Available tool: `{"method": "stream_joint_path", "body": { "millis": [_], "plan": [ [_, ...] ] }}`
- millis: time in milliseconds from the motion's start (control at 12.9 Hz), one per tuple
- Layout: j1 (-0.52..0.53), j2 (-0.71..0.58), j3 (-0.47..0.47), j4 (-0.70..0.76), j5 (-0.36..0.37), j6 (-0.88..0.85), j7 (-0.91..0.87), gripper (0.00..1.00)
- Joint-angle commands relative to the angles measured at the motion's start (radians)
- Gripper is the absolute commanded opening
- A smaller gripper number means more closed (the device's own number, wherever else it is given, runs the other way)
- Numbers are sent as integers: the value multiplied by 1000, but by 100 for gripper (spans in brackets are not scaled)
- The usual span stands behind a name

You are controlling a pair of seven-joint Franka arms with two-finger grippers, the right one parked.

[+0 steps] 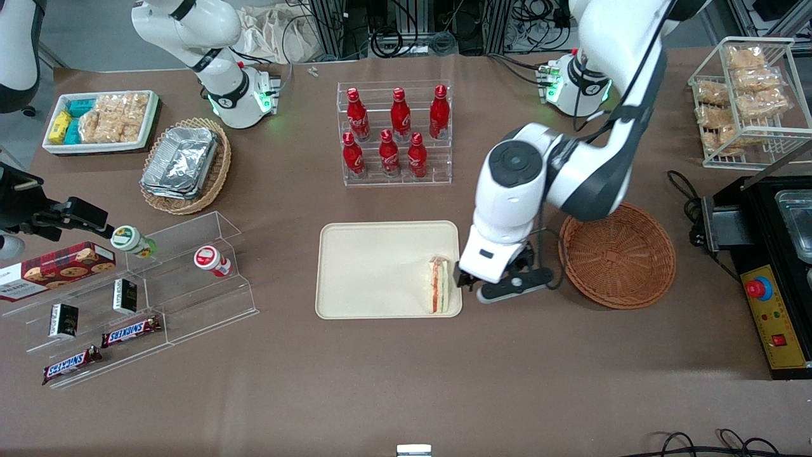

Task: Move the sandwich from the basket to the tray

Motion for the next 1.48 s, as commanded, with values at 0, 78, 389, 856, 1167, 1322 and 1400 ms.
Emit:
{"method": "stream_joint_path", "body": {
  "millis": [0,78,389,856,1167,1322,1400],
  "plan": [
    [-5,-142,103,-69,-126,-105,173,100],
    [-8,-205,188,-121,-204,-119,310,100],
    [-6,-431,403,-359,-295,-122,694,100],
    [245,-427,281,-366,-275,-143,826,100],
    [358,-424,161,-362,-254,-148,840,100],
    [402,-405,113,-324,-252,-174,884,100],
    [399,-392,110,-291,-237,-217,915,100]
  ]
}}
